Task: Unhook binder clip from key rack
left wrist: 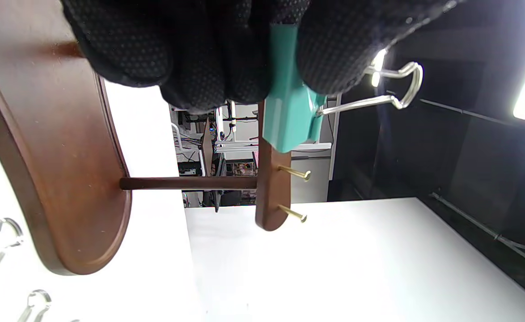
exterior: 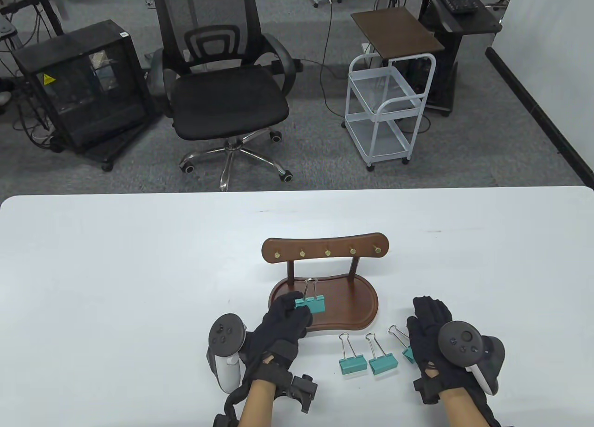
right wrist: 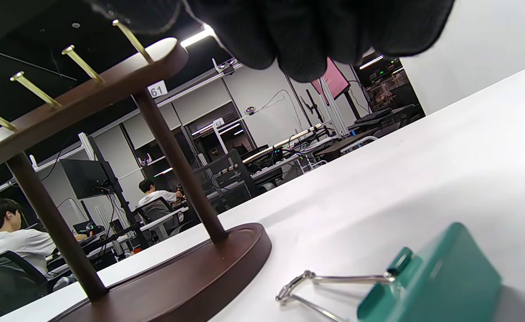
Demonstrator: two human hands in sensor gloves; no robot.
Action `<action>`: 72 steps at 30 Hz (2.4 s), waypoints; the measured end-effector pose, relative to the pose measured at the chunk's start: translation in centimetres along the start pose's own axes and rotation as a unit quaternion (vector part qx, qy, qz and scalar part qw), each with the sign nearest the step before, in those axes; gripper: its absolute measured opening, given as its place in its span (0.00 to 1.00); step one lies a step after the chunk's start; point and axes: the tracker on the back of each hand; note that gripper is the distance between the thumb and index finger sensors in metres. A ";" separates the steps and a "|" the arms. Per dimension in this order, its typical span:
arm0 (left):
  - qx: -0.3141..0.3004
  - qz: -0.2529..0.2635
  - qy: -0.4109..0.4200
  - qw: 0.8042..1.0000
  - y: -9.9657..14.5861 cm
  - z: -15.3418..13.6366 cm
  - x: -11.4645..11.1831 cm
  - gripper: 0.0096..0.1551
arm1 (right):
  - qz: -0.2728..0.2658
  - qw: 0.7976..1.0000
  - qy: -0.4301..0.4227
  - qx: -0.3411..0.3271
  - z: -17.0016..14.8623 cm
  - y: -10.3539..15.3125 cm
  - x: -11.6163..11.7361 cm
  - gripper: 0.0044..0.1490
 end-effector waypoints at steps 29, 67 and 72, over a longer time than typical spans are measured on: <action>0.161 -0.038 -0.500 0.850 0.5 0.0 -3.2 0.24 | 0.000 1.000 -0.012 -0.005 0.4 0.0 0.0 0.37; 0.190 -0.037 -0.669 0.717 -0.2 -1.5 -5.8 0.27 | 0.005 1.000 -0.009 -0.004 0.5 -0.1 -0.1 0.37; 0.198 -0.021 -0.685 0.701 -0.2 -1.5 -5.3 0.27 | 0.006 1.000 -0.009 -0.004 0.6 -0.1 -0.1 0.37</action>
Point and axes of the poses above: the tracker on the back of each hand, its own z axis roughly to the thumb side, its own y axis roughly from the fingertips to the wrist, x = y × z, and after that the axes turned 1 degree about z, right-handed
